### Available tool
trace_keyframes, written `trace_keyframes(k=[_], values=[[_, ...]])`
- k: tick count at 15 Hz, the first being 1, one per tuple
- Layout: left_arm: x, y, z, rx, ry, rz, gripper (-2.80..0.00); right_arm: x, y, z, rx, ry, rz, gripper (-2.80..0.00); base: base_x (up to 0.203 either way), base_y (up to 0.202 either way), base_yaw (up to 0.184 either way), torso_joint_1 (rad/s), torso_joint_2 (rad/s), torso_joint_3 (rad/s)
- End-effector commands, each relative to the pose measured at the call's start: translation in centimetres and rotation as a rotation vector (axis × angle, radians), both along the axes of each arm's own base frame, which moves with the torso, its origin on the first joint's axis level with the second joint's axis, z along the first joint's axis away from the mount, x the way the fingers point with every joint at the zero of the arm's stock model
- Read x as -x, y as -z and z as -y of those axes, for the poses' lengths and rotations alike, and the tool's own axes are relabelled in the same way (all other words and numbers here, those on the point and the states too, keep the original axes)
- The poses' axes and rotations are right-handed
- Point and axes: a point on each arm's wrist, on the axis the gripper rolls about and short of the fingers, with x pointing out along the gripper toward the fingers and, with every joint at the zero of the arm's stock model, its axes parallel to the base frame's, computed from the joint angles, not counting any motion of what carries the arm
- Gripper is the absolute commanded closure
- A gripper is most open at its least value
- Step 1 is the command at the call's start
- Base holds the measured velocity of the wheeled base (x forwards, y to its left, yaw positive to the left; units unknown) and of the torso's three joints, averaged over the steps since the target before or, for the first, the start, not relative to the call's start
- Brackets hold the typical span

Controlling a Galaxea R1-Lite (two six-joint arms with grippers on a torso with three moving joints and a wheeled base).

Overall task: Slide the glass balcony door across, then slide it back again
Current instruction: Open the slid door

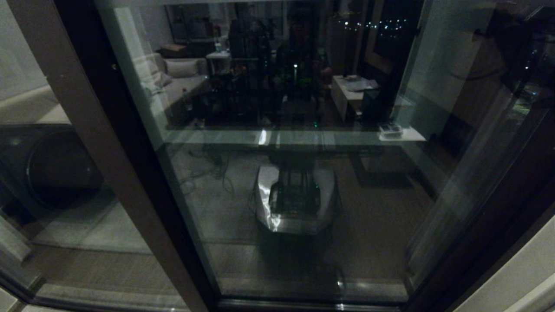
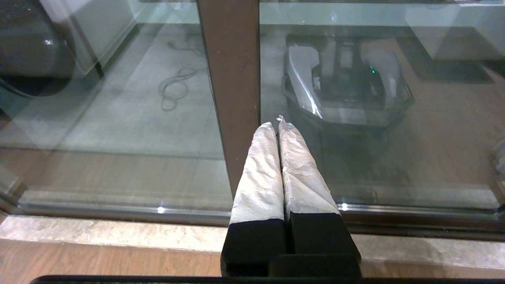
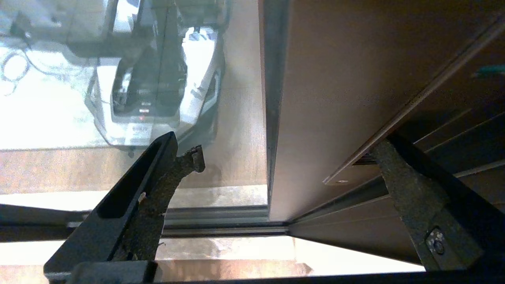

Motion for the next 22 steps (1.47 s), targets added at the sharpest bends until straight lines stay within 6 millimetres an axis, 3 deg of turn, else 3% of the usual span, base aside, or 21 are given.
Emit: trace_keyframes(k=[1,22], values=[[0.0,0.0,0.0,-0.001,0.000,0.000,0.00,0.3,-0.5,-0.6,0.004,-0.015,0.013,-2.80,0.000,0.000,0.000,0.000,0.00,0.000],[0.0,0.0,0.0,-0.001,0.000,0.000,0.00,1.7,-1.6,-3.0,-0.001,-0.051,0.028,-2.80,0.000,0.000,0.000,0.000,0.00,0.000]])
